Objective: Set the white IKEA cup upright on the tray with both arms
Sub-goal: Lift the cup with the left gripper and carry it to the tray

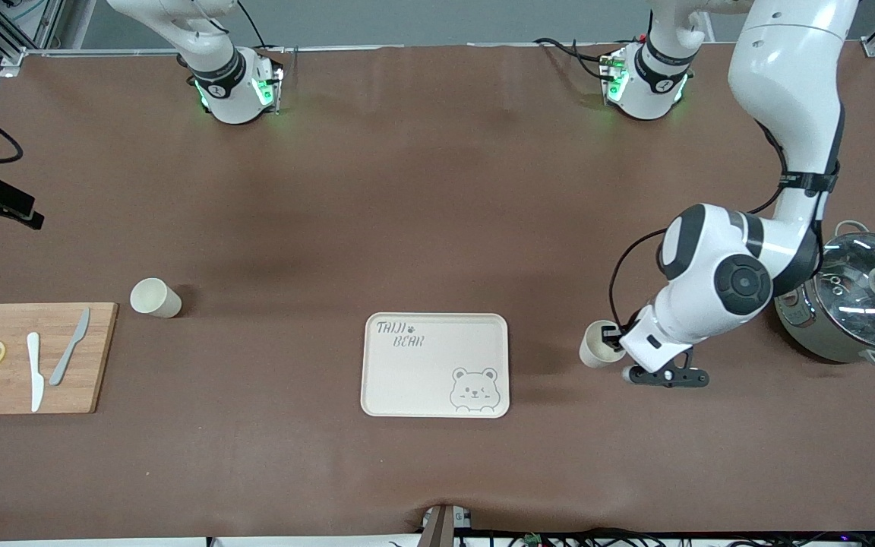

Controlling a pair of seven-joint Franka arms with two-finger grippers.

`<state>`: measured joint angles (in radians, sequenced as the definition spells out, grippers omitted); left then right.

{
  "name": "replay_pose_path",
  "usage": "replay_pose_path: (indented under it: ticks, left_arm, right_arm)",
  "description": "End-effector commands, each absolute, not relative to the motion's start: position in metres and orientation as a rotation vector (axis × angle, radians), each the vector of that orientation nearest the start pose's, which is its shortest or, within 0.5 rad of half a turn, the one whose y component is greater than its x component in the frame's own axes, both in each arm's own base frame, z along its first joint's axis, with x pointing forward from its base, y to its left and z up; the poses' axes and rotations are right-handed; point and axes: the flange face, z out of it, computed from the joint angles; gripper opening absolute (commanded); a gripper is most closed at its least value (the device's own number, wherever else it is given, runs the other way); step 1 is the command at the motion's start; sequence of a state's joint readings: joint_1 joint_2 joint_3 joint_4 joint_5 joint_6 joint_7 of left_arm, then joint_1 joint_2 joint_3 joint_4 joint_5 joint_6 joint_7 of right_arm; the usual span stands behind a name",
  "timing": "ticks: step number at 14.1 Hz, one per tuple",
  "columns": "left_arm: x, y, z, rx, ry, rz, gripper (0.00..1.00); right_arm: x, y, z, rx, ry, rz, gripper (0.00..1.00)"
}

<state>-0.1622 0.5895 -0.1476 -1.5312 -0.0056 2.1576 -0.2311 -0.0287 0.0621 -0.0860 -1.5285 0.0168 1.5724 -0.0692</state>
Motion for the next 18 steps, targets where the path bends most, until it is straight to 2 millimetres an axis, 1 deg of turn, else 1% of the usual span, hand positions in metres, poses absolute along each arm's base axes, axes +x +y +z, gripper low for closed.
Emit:
replay_pose_path:
  ticks: [1,2,3,5,6,7,8,9,10,11,12,13,14,15,16,18]
  left_arm:
    - [0.687,-0.233,0.313,-3.259,0.015,-0.022,0.00]
    - [0.688,-0.247,0.311,-3.266,-0.015,-0.024,0.00]
    - [0.688,-0.259,0.310,-3.270,-0.031,-0.028,0.00]
    - [0.683,-0.286,0.310,-3.279,-0.067,-0.039,0.00]
    - [0.681,-0.298,0.306,-3.281,-0.087,-0.035,0.00]
    - [0.679,-0.311,0.301,-3.285,-0.094,-0.034,0.00]
    - [0.677,-0.325,0.297,-3.290,-0.088,-0.035,0.00]
    - [0.674,-0.337,0.291,-3.289,-0.111,-0.028,0.00]
    - [0.672,-0.347,0.285,-3.291,-0.140,-0.028,0.00]
    - [0.670,-0.359,0.281,-3.298,-0.154,-0.043,0.00]
    - [0.668,-0.366,0.276,-3.304,-0.165,-0.062,0.00]
    - [0.666,-0.373,0.270,-3.310,-0.157,-0.076,0.00]
    - [0.665,-0.377,0.261,-3.314,-0.158,-0.088,0.00]
    - [0.662,-0.385,0.257,-3.322,-0.157,-0.107,0.00]
    - [0.660,-0.387,0.250,-3.315,-0.128,-0.102,0.00]
    - [0.656,-0.392,0.241,-3.311,-0.114,-0.091,0.00]
  right_arm:
    - [0.578,-0.066,0.601,-3.125,0.070,0.048,1.00]
    - [0.584,-0.066,0.586,-3.123,0.070,0.090,1.00]
    - [0.593,-0.070,0.558,-3.115,0.087,0.180,1.00]
    - [0.595,-0.087,0.547,-3.074,0.146,0.183,1.00]
    - [0.599,-0.096,0.533,-3.020,0.192,0.210,1.00]
    - [0.603,-0.116,0.513,-2.986,0.246,0.243,1.00]
    - [0.608,-0.126,0.487,-2.985,0.246,0.307,1.00]
    - [0.610,-0.138,0.465,-2.958,0.282,0.355,1.00]
    - [0.608,-0.150,0.461,-2.946,0.309,0.362,1.00]
    - [0.608,-0.153,0.460,-2.949,0.296,0.361,1.00]
    - [0.608,-0.160,0.452,-2.939,0.310,0.363,1.00]
    - [0.613,-0.168,0.437,-2.936,0.337,0.365,1.00]
    - [0.617,-0.172,0.432,-2.947,0.343,0.328,1.00]
    - [0.618,-0.177,0.426,-2.959,0.349,0.289,1.00]
    - [0.616,-0.179,0.415,-2.962,0.355,0.282,1.00]
    - [0.610,-0.184,0.406,-2.958,0.296,0.304,1.00]
